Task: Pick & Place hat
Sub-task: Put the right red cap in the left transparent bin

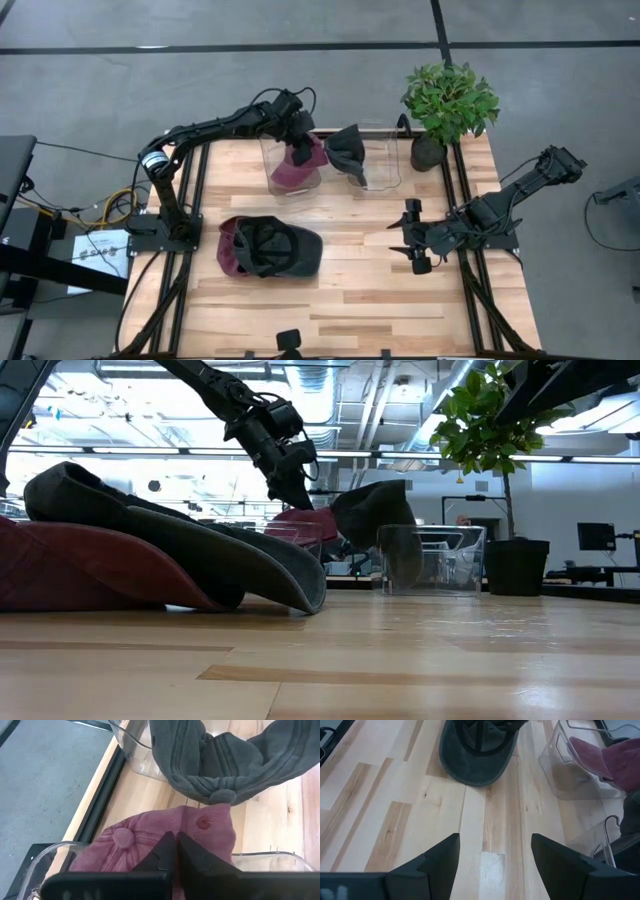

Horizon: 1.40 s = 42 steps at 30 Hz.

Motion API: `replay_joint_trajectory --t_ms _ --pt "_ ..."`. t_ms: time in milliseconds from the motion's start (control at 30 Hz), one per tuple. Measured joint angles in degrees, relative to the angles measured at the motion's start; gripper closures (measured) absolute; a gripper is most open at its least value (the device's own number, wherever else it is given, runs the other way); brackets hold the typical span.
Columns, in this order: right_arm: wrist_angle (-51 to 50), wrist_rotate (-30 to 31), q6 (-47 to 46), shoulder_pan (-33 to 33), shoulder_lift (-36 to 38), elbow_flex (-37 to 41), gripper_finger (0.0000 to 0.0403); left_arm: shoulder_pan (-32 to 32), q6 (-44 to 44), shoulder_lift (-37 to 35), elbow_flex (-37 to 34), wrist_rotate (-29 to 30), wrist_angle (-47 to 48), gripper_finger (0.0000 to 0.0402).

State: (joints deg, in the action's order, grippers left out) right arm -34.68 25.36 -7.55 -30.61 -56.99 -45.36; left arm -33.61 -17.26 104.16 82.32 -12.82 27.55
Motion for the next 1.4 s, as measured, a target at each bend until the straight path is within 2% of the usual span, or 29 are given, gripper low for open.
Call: replay_joint_trajectory --t_ms 567,767,900,1167,1400 --pt "0.0 0.0 0.0 0.0 0.0 0.0 0.0163 4.7 -0.1 0.0 0.0 12.8 -0.1 0.0394" --pt "0.0 0.0 0.0 0.0 0.0 0.0 0.0163 5.8 0.0 0.0 0.0 13.5 -0.1 0.0394" --pt "-0.5 0.0 0.0 -0.1 0.0 0.0 0.0163 7.0 -0.2 -1.1 -0.8 17.7 -1.1 0.0394" --pt "-1.0 0.0 -0.1 -0.1 0.0 0.1 0.0163 7.9 1.7 -12.3 -10.5 19.2 -8.1 0.0394" --pt "-0.9 0.0 -0.1 -0.1 0.0 0.1 0.0163 8.0 6.2 -23.9 -24.8 19.2 -18.5 0.0394"
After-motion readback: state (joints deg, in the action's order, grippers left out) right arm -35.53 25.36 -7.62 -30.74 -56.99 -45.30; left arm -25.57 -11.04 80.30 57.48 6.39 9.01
